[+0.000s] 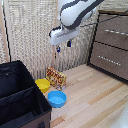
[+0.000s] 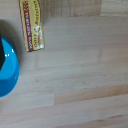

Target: Locate and clasp the grip of the topmost drawer. Steadily and circumspectly yank the drawer open. Discover and seize the nutrition bar using your clamp. Deposit the nutrition bar in the accessible drawer. Unclench the nutrition bar.

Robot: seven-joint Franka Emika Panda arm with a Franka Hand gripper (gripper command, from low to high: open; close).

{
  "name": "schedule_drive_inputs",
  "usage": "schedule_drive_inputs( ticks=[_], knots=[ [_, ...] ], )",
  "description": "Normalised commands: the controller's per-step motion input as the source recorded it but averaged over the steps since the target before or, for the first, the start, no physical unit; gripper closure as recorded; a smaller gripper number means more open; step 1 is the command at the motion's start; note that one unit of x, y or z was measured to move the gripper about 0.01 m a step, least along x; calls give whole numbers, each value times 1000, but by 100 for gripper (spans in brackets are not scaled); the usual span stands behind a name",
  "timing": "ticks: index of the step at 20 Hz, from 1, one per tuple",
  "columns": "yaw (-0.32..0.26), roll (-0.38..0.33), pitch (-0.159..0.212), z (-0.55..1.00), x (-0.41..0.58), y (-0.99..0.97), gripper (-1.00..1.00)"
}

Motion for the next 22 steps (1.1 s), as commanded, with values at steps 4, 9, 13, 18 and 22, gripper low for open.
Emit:
schedule_drive_inputs(
  ticks=[4,9,13,18,22],
  knots=[
    [-1,-306,74,341,181,176,-100],
    [0,-281,138,283,31,267,-100],
    [0,-254,188,237,-56,356,-100],
    [33,-358,106,86,-29,227,-100],
    [67,-375,60,4,0,129,-100]
  ],
)
